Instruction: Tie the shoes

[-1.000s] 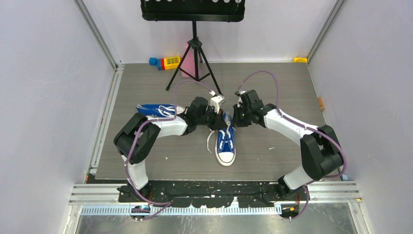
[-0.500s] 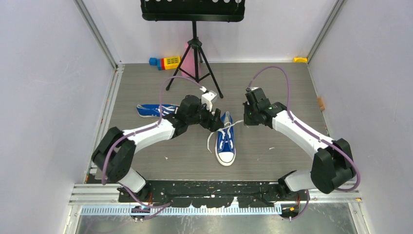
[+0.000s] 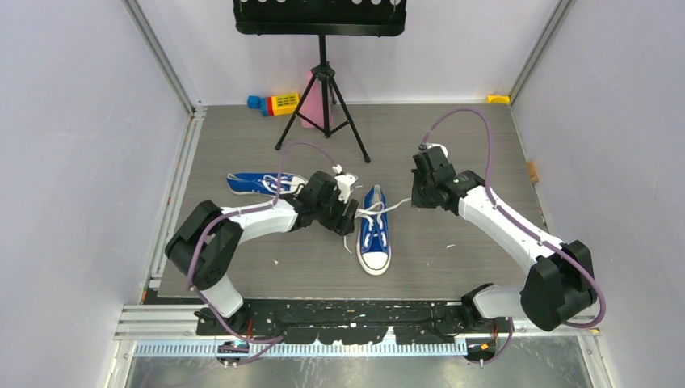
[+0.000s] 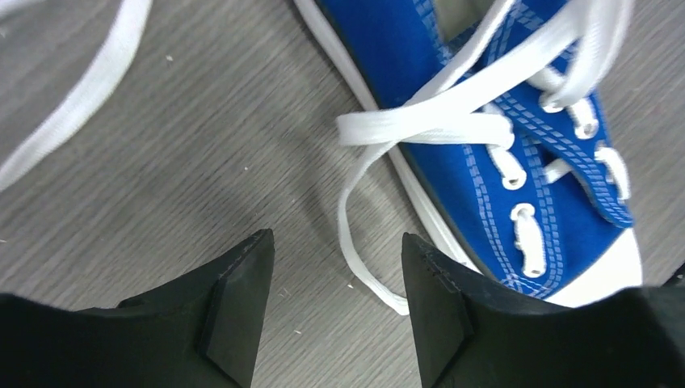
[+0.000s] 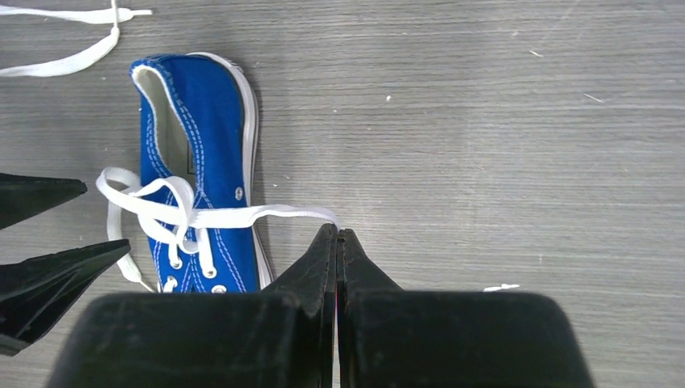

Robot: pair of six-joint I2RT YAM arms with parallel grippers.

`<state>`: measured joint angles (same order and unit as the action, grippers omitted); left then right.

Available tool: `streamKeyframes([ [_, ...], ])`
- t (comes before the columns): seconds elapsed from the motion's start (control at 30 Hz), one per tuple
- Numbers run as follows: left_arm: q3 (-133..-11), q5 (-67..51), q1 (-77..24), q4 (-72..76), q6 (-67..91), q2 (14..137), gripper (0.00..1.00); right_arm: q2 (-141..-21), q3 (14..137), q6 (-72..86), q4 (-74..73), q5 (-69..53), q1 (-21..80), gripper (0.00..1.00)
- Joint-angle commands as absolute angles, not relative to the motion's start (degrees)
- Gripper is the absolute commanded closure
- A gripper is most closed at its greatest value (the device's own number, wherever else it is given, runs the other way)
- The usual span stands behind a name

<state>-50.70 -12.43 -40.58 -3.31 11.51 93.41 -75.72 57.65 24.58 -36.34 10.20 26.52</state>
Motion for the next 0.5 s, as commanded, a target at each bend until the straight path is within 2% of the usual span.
streamKeyframes([
  [0.0,-52.7,-12.5,-40.4,-4.0,11.0,97.1,0.4,-71.9,59.1,27.3,-38.2,17.0,26.3,1.0],
  [0.07,-53.7,-12.3,-40.4,-3.4,11.3,99.1,0.41,-70.5,58.5,27.8,-38.2,18.1,26.0,1.0],
  [0.13,-54.6,-12.1,-40.3,-2.4,11.7,100.7,0.48,-69.3,58.1,28.1,-38.2,18.5,25.9,1.0],
  [0.2,-55.1,-11.6,-40.4,-1.7,12.1,101.5,0.64,-68.5,57.7,28.6,-38.1,19.3,25.8,1.0],
  [0.3,-54.8,-8.5,-40.3,-3.0,12.5,100.0,0.97,-67.5,57.4,29.8,-39.0,22.1,25.5,1.0],
  [0.33,-54.0,-6.7,-40.3,-3.3,12.7,98.8,1.0,-67.3,57.4,30.4,-39.7,23.8,25.4,1.0],
  [0.47,-50.1,-3.0,-38.7,-5.9,14.8,90.9,1.0,-66.0,56.7,32.9,-41.7,29.6,24.0,1.0],
])
